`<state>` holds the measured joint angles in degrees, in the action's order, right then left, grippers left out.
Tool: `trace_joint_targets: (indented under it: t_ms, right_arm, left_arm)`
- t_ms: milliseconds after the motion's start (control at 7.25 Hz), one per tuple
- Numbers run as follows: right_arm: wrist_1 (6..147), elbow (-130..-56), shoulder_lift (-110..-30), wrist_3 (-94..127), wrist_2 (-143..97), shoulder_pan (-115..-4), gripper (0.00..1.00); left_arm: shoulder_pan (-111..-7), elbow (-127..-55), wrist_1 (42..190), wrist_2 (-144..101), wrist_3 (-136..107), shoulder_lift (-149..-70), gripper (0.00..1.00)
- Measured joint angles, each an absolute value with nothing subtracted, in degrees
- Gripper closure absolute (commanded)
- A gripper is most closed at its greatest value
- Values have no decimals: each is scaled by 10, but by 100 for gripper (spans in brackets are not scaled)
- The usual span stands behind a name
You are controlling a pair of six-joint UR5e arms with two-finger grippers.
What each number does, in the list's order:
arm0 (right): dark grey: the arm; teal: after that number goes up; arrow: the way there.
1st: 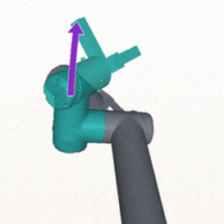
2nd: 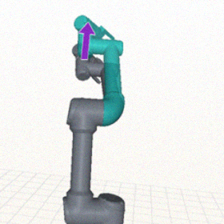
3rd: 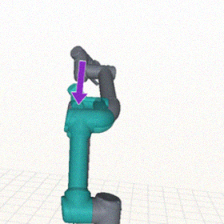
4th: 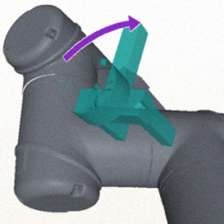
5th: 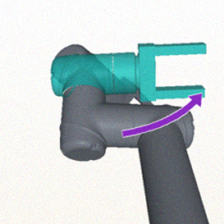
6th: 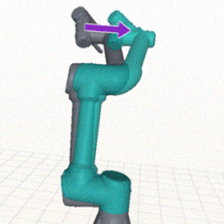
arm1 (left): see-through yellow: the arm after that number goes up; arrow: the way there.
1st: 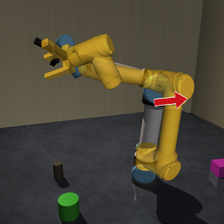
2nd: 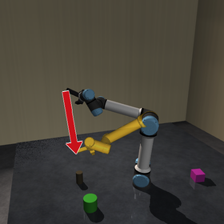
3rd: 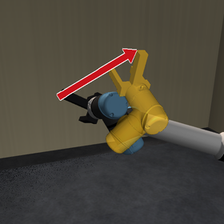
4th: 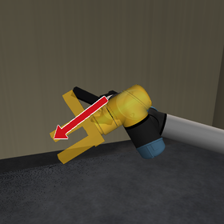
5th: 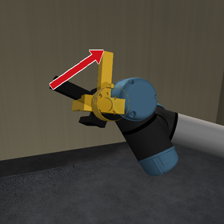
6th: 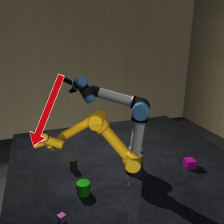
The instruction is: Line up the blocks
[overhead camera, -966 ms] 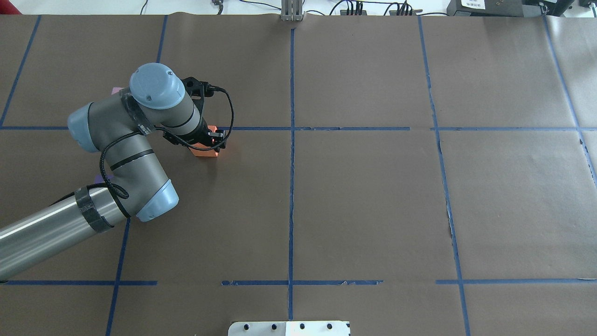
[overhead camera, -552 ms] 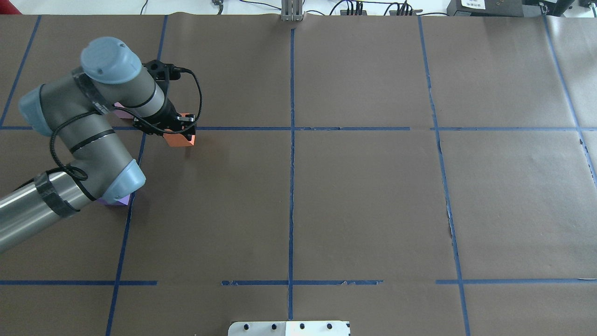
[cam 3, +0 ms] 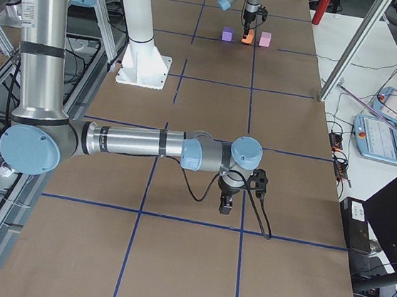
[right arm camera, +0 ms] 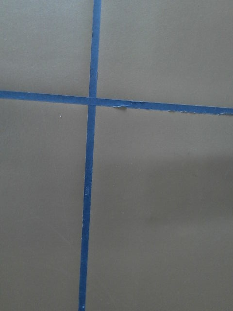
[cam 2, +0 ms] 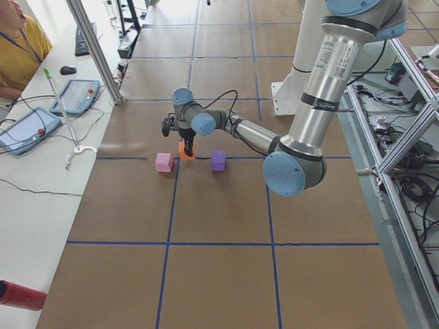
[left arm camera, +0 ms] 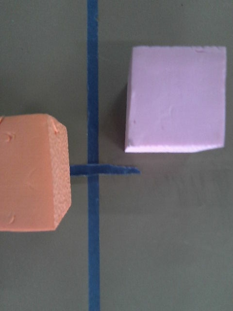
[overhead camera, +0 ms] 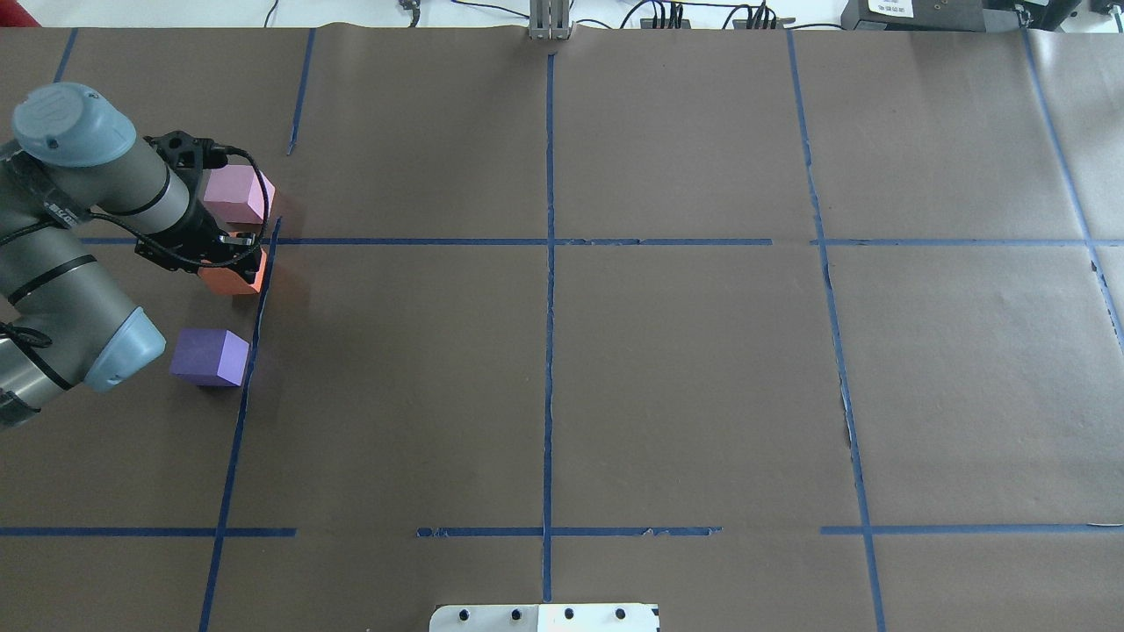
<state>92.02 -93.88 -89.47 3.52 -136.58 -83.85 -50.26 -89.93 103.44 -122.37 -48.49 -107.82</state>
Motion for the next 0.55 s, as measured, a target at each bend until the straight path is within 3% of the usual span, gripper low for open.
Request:
trace_joint_targets:
  t_ms: [138, 552]
  right_arm:
    - [920, -939, -895, 35, -1366, -838, 0]
    - [920, -939, -895, 35, -1366, -838, 0]
  left_arm:
    - [-502, -898, 1036, -1226, -477, -1073, 0]
    - [-508, -903, 1039, -1228, -477, -1070, 0]
